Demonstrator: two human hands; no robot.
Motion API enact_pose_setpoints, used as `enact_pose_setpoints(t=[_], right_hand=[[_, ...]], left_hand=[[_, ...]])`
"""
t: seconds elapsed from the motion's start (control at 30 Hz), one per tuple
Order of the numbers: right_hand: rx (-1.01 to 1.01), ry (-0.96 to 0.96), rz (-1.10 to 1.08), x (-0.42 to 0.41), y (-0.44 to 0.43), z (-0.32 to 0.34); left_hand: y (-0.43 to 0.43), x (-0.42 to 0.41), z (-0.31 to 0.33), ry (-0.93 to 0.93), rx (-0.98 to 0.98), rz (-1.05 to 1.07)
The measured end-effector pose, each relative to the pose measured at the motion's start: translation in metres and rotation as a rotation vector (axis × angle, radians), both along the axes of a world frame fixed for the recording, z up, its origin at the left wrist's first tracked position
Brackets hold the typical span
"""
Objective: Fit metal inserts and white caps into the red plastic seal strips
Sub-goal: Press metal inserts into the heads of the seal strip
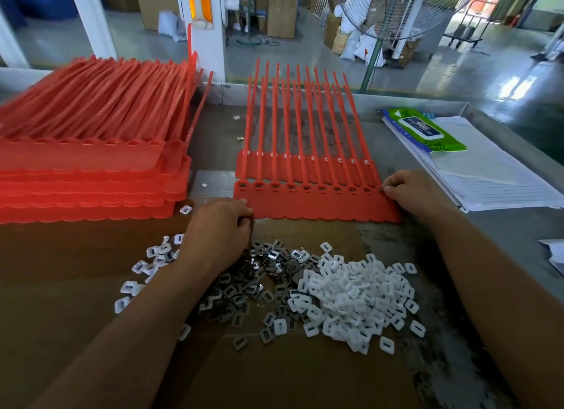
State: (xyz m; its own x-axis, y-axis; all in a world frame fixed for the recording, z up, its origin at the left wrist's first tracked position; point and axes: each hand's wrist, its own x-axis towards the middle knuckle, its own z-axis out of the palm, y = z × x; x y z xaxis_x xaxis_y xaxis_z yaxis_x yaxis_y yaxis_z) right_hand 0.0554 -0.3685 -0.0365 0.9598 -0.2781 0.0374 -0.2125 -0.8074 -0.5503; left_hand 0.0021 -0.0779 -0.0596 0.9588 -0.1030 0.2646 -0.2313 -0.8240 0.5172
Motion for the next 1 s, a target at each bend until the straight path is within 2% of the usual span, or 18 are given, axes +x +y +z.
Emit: enact_pose_setpoints(t=[0.6,1.0], right_hand=[[0.174,-0.059,-0.144,0.008,-0.003,-0.008],[0.082,-0.094,-0.118,0.007,-0.006,-0.017]], left_hand=[[0.000,0.000,-0.001,-0.030,0.013,-0.006],[-0.001,0.000,-0.001,-0.018,0.015,-0.011]])
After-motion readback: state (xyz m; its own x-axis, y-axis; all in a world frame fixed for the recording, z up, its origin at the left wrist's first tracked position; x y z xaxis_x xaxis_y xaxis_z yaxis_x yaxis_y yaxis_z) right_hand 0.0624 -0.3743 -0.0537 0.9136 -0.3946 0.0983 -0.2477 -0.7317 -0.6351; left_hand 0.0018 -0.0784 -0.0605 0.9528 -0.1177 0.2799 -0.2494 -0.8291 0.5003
